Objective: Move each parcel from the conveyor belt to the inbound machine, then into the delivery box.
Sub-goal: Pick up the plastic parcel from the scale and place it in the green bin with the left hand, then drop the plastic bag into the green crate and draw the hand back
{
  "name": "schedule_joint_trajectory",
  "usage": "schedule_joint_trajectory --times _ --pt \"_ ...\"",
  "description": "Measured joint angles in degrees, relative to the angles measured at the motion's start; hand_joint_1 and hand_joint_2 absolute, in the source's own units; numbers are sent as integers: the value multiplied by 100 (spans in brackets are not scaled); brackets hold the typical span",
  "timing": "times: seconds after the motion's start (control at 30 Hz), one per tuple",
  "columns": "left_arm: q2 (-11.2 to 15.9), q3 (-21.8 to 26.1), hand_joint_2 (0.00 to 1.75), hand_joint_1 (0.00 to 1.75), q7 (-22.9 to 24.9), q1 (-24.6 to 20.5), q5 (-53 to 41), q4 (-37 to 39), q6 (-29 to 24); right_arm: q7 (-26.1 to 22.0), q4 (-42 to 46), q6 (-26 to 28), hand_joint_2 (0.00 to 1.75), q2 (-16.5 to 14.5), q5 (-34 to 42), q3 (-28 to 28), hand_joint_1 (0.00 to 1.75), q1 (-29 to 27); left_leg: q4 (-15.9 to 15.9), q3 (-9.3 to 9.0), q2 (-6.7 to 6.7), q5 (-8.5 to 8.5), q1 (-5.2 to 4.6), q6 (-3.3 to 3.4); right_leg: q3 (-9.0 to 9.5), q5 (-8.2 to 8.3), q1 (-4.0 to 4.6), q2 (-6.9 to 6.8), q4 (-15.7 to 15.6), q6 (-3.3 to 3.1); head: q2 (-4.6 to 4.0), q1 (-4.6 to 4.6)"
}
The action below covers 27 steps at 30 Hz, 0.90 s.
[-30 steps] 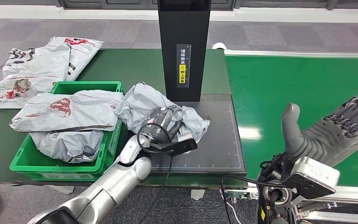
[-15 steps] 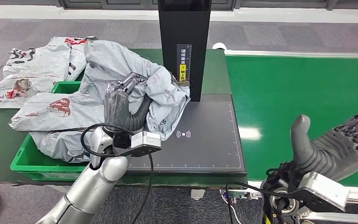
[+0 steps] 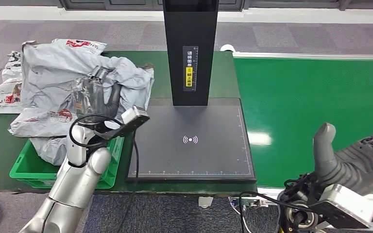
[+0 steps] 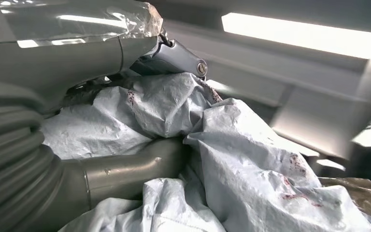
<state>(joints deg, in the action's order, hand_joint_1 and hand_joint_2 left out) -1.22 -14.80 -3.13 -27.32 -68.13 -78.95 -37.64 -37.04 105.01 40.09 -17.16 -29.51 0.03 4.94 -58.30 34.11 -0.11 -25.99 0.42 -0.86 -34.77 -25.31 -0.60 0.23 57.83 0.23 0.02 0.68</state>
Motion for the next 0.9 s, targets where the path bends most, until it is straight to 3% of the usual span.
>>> schedule_joint_trajectory --times 0.4,0.43,0.53,0.57,0.8,0.9 --pt "455 832 175 175 583 -81 -899 1025 169 233 73 0 175 0 -132 -1 0 1 0 2 1 1 2 -2 -1 0 1 1 0 0 -1 0" --pt "493 887 175 152 623 -80 -957 1130 186 236 73 0 175 0 -134 -1 0 1 0 3 0 1 3 -3 -1 0 3 1 0 -1 -1 0" --pt "576 1027 175 31 788 -80 -1153 1434 275 237 73 0 175 1 -135 -1 0 2 1 3 1 2 6 -4 -1 -1 5 1 0 -1 0 0" --pt "594 1068 175 14 871 -81 -1234 1534 329 242 73 0 175 2 -135 -1 0 2 1 3 1 2 7 -4 -1 -1 5 1 0 -1 1 0" --pt "681 1270 175 14 1245 -81 -1653 2075 539 327 73 -2 175 4 -167 -1 0 18 1 4 0 2 7 -4 0 0 5 0 0 -1 -1 0" --pt "692 1319 175 3 1255 -82 -1665 2176 544 327 73 -2 175 4 -168 -1 0 26 1 3 0 2 7 -5 0 0 4 0 0 -1 -1 0"
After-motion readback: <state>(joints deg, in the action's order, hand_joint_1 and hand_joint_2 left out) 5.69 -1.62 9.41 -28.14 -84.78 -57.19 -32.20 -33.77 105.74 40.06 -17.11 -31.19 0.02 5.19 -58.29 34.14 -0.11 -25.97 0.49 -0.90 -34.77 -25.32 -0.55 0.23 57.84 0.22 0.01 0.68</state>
